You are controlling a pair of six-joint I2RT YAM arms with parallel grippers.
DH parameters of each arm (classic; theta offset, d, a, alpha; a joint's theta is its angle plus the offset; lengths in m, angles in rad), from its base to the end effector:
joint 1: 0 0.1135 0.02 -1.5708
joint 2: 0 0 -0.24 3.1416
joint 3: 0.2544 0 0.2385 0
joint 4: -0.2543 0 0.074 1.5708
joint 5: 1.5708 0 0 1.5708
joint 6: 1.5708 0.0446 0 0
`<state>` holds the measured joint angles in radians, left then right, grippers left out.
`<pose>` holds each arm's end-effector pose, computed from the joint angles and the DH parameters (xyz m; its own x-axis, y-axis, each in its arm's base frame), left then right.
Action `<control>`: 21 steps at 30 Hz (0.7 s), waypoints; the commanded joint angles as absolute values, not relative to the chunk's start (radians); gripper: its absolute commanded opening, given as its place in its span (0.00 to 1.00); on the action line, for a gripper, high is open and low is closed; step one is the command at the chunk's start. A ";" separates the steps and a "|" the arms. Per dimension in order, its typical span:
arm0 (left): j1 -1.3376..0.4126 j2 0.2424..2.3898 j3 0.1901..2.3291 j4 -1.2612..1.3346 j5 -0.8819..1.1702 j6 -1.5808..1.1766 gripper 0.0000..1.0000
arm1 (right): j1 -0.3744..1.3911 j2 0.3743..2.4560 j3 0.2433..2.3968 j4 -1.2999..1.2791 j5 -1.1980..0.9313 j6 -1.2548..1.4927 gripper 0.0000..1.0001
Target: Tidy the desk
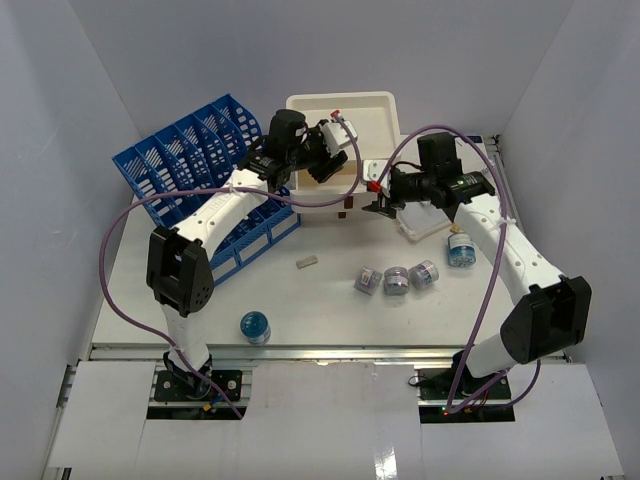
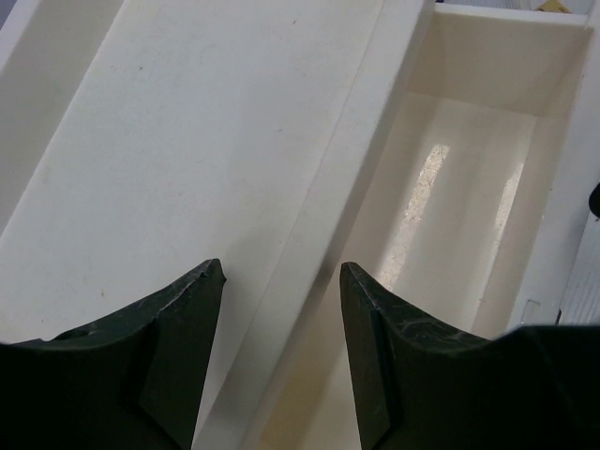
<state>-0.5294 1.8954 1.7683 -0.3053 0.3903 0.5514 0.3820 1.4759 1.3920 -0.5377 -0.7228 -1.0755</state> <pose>0.3693 -0.2357 0.3230 0.0929 0.5070 -0.8569 0.8412 0.4204 0.3399 0.2856 0.1465 0.3303 0.4282 -0.5391 -0.7253 -0.8454 0.0445 -0.5322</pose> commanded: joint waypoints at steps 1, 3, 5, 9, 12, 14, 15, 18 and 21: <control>-0.517 1.888 1.784 -0.291 0.420 0.532 0.64 | 0.387 1.479 1.440 -0.431 -0.680 -1.014 0.65; -0.512 1.888 1.781 -0.288 0.427 0.527 0.64 | 0.387 1.502 1.451 -0.431 -0.670 -1.015 0.66; -0.504 1.885 1.776 -0.284 0.437 0.517 0.63 | 0.387 1.524 1.465 -0.432 -0.663 -1.017 0.66; -0.495 1.880 1.766 -0.268 0.454 0.499 0.64 | 0.387 1.557 1.487 -0.442 -0.655 -1.031 0.65; -0.490 1.880 1.761 -0.259 0.467 0.485 0.64 | 0.388 1.584 1.504 -0.466 -0.661 -1.046 0.64; -0.485 1.880 1.756 -0.255 0.474 0.477 0.64 | 0.387 1.599 1.510 -0.483 -0.667 -1.056 0.62; -0.482 1.879 1.753 -0.251 0.479 0.471 0.64 | 0.387 1.605 1.512 -0.489 -0.670 -1.060 0.62; -0.473 1.878 1.742 -0.237 0.497 0.451 0.64 | 0.388 1.626 1.520 -0.516 -0.684 -1.074 0.60; -0.465 1.879 1.733 -0.222 0.506 0.438 0.63 | 0.388 1.637 1.533 -0.553 -0.699 -1.093 0.56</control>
<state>-0.4860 1.8954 1.7487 -0.2562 0.4733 0.4668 0.3820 1.6313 1.4732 -0.4957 -0.6610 -1.0582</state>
